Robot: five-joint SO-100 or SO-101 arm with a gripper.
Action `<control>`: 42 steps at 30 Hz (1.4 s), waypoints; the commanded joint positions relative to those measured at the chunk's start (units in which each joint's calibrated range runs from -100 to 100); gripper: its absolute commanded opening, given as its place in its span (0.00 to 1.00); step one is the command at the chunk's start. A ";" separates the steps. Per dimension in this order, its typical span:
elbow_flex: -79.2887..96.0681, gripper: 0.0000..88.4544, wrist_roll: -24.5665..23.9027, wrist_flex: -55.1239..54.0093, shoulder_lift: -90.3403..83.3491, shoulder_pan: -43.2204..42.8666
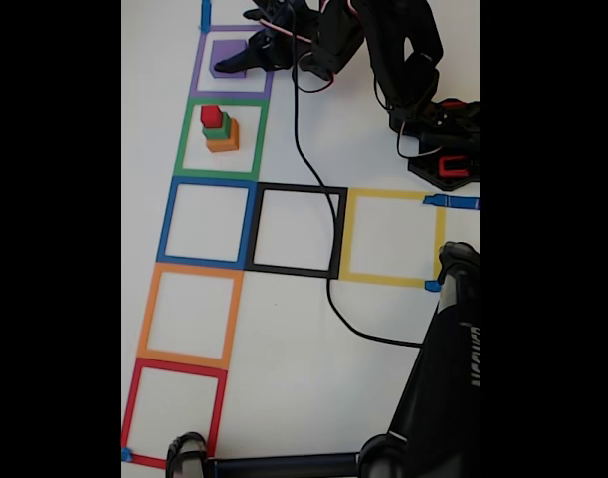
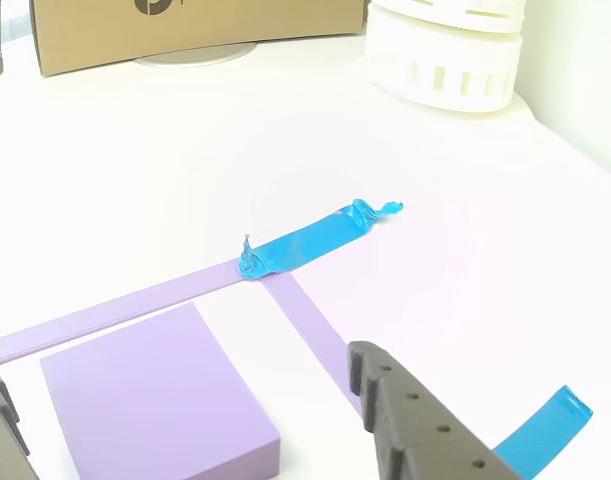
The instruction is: Tower of hanoi
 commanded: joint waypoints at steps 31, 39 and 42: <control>-4.77 0.41 0.00 -7.66 8.44 -3.59; -5.05 0.39 0.00 -8.31 8.76 -3.69; -4.95 0.38 0.00 -8.15 8.76 -3.50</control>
